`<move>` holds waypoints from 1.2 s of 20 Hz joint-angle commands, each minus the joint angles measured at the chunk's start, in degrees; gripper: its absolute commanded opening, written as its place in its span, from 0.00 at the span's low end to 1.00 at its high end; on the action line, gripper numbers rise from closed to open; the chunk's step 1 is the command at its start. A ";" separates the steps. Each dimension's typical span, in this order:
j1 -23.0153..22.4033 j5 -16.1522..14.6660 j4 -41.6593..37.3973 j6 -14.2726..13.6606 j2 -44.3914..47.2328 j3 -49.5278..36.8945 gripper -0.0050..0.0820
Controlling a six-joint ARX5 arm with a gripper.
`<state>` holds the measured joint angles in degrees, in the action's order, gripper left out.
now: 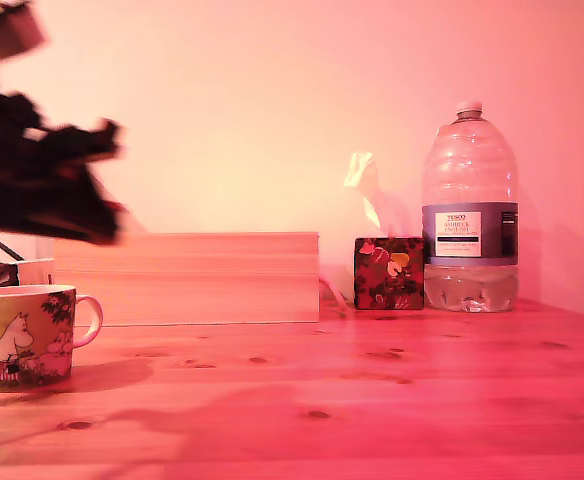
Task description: Pick up the coffee capsules from the table one by one and drop them inside the nearest coffee cup
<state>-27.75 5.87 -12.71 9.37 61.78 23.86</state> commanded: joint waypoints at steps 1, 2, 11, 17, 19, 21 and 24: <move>2.36 0.11 1.49 -1.68 -1.25 -1.38 0.12; 4.20 0.02 2.14 -2.56 -1.92 -1.40 0.12; 15.54 -8.07 1.70 -6.16 -2.91 -1.40 0.12; 15.65 -8.61 5.51 -6.43 -1.20 1.16 0.12; 15.65 -8.61 7.93 -6.45 1.40 4.13 0.12; 15.65 -8.59 11.32 -6.45 4.70 7.76 0.12; 15.69 -8.39 18.34 -6.38 10.54 14.29 0.12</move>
<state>-12.23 -2.66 4.56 3.22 70.83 38.17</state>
